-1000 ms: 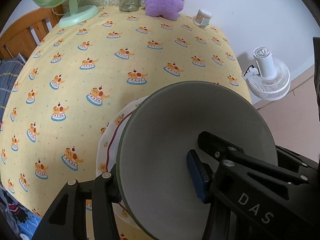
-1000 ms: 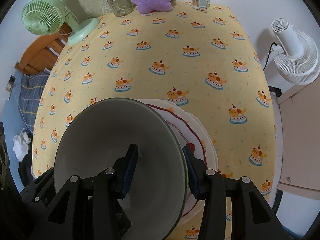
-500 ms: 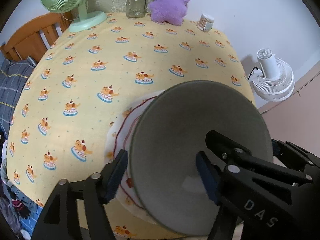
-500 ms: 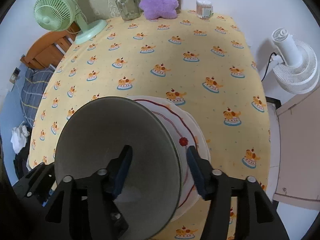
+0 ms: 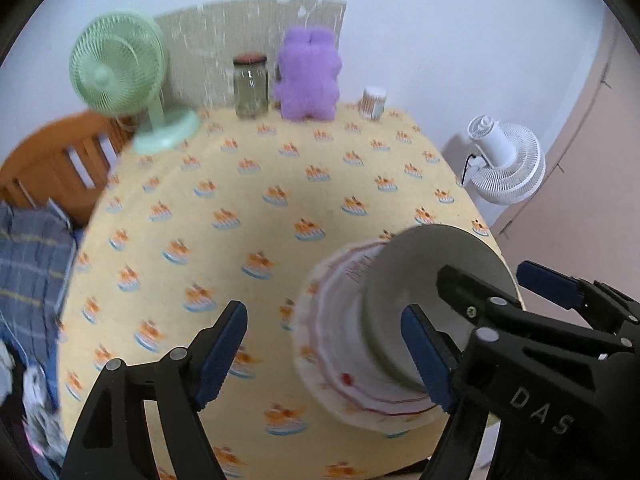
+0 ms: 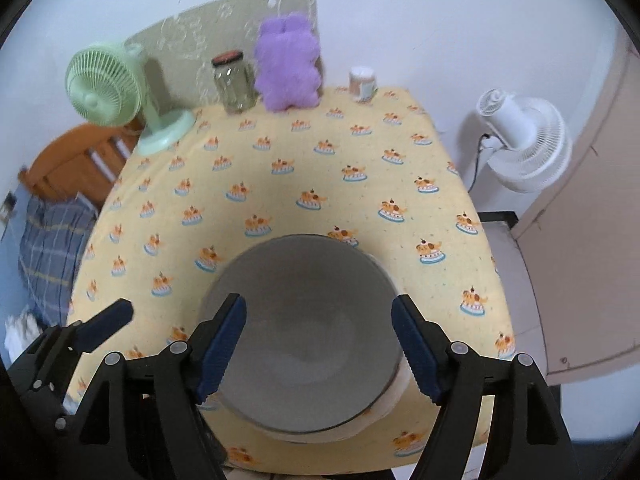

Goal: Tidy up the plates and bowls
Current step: 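Lower the nested bowls onto the plate stack and open the right tool, then withdraw the right tool from the stacked bowls and plates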

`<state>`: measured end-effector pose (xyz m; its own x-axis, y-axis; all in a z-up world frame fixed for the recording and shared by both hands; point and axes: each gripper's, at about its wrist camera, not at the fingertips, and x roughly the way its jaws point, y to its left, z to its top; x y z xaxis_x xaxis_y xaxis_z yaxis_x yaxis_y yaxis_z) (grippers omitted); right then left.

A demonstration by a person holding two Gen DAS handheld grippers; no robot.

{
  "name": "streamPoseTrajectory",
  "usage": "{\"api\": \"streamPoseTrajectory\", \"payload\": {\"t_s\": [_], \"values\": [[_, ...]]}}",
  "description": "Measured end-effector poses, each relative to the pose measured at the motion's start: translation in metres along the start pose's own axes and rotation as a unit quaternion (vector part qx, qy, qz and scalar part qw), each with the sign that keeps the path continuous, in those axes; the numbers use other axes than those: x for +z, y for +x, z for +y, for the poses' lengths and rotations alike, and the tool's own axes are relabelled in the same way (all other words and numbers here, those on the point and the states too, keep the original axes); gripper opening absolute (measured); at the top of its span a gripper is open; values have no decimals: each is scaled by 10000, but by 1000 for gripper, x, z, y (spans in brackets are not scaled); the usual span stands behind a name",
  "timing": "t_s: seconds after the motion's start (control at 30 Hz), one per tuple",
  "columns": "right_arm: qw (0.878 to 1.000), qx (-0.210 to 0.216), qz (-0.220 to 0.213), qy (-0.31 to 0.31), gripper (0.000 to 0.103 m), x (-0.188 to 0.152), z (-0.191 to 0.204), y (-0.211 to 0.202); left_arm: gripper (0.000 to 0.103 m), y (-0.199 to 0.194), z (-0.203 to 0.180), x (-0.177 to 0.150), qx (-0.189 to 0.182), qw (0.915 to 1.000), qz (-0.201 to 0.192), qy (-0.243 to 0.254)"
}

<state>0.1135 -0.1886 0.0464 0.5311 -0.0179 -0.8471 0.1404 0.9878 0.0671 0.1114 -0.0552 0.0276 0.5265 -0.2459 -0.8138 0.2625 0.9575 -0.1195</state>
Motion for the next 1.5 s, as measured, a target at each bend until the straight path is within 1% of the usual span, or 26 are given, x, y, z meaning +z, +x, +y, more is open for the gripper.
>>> {"api": "streamPoseTrajectory", "payload": {"t_s": [0.07,0.17,0.23,0.3,0.37,0.6,0.83,0.97,1.1,1.2,1.33,1.5], "values": [[9996,-100,-183,180,78,-7,11,-9,81,-8,12,-2,31,9998,-153,97],[9986,-131,-380,330,78,-16,27,-17,81,-23,34,-9,75,9989,-413,205],[9980,-142,-500,355,78,-22,36,-21,81,-30,45,-13,123,9981,-544,250],[9972,-94,-647,371,78,-31,45,-26,82,-39,57,-22,170,9964,-773,292],[9967,-82,-731,340,78,-37,53,-28,84,-45,65,-30,324,9942,-965,337],[9946,2,-1041,-12,78,-65,76,-31,89,-54,93,-63,611,9896,-1298,51],[9921,130,-1244,-92,78,-100,81,-32,90,-57,102,-97,791,9870,-1382,-202],[9910,159,-1330,-30,78,-116,81,-36,90,-65,100,-112,891,9847,-1482,-194],[9891,178,-1463,4,79,-123,80,-41,95,-72,99,-119,929,9823,-1615,-183],[9872,141,-1588,-17,81,-127,80,-45,97,-74,97,-122,942,9806,-1709,-175],[9863,102,-1645,-22,81,-129,78,-47,98,-74,97,-125,945,9801,-1733,-205],[9851,-26,-1721,43,81,-132,74,-51,98,-76,98,-128,788,9811,-1751,-250]]}}
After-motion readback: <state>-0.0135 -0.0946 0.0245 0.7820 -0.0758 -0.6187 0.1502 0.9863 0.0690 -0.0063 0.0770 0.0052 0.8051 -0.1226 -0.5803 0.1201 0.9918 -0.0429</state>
